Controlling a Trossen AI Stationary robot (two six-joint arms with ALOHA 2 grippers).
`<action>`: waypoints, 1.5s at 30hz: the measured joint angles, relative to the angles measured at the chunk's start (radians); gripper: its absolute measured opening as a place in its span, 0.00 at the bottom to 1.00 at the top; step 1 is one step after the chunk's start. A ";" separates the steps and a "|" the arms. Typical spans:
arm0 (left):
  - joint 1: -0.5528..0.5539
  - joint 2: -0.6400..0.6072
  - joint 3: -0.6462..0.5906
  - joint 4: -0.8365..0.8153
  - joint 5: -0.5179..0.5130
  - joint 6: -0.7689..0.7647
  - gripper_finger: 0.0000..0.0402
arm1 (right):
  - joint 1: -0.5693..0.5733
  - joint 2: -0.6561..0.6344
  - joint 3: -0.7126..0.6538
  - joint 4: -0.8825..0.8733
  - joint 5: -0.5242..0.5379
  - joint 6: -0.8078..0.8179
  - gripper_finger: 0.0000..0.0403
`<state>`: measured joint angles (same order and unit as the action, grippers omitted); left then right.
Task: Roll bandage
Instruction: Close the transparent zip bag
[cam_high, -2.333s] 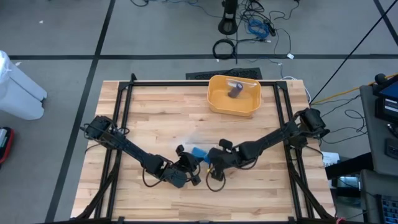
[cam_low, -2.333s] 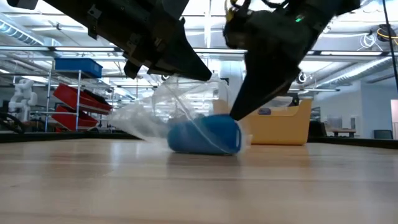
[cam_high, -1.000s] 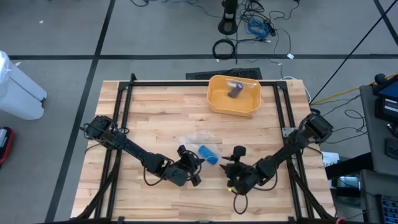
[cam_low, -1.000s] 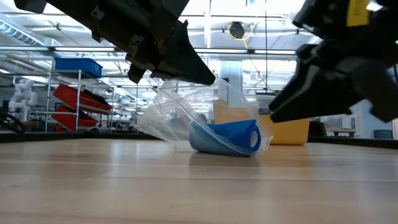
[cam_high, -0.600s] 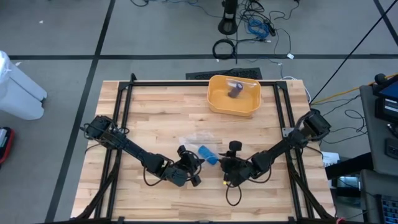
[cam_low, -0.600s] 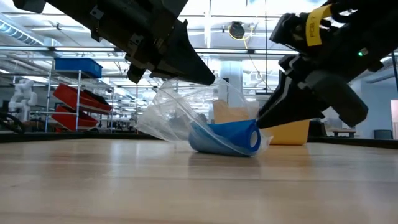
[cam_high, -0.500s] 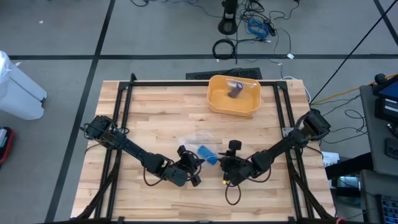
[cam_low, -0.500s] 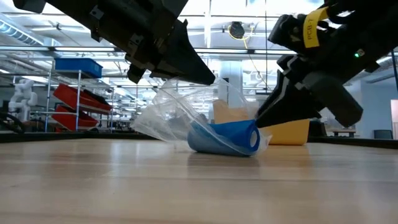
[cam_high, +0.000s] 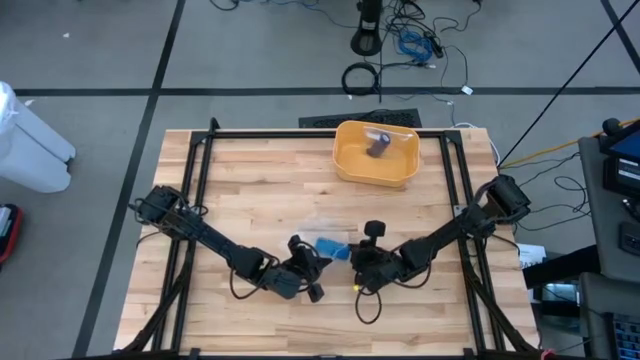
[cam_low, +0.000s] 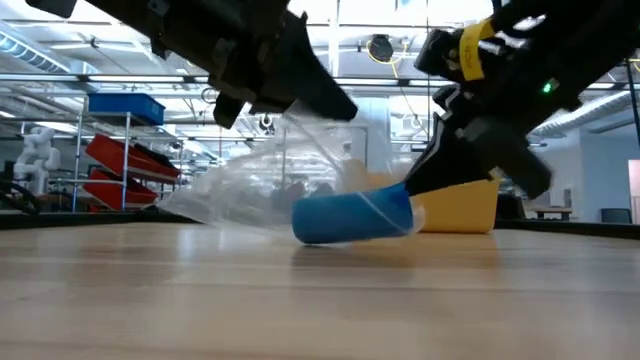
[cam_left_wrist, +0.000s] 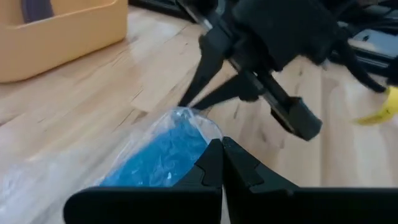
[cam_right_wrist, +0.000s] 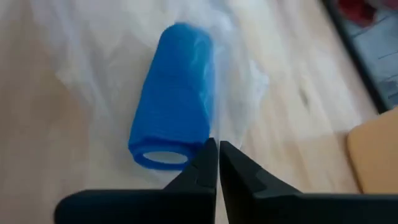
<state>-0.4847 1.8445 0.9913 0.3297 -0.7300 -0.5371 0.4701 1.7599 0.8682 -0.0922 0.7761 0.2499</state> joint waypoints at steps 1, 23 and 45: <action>-0.001 -0.005 0.000 0.002 0.002 0.002 0.00 | 0.003 0.000 0.027 -0.062 -0.024 0.017 0.00; -0.002 -0.082 0.101 0.035 0.359 0.100 0.00 | 0.063 -0.006 1.036 -1.265 -0.288 0.218 0.00; 0.021 -0.193 0.145 -0.096 0.236 0.057 0.00 | 0.438 0.007 0.578 -0.961 0.097 0.462 0.01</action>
<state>-0.4640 1.6520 1.1358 0.2334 -0.4942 -0.4801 0.9076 1.7672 1.4463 -1.0530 0.8733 0.7123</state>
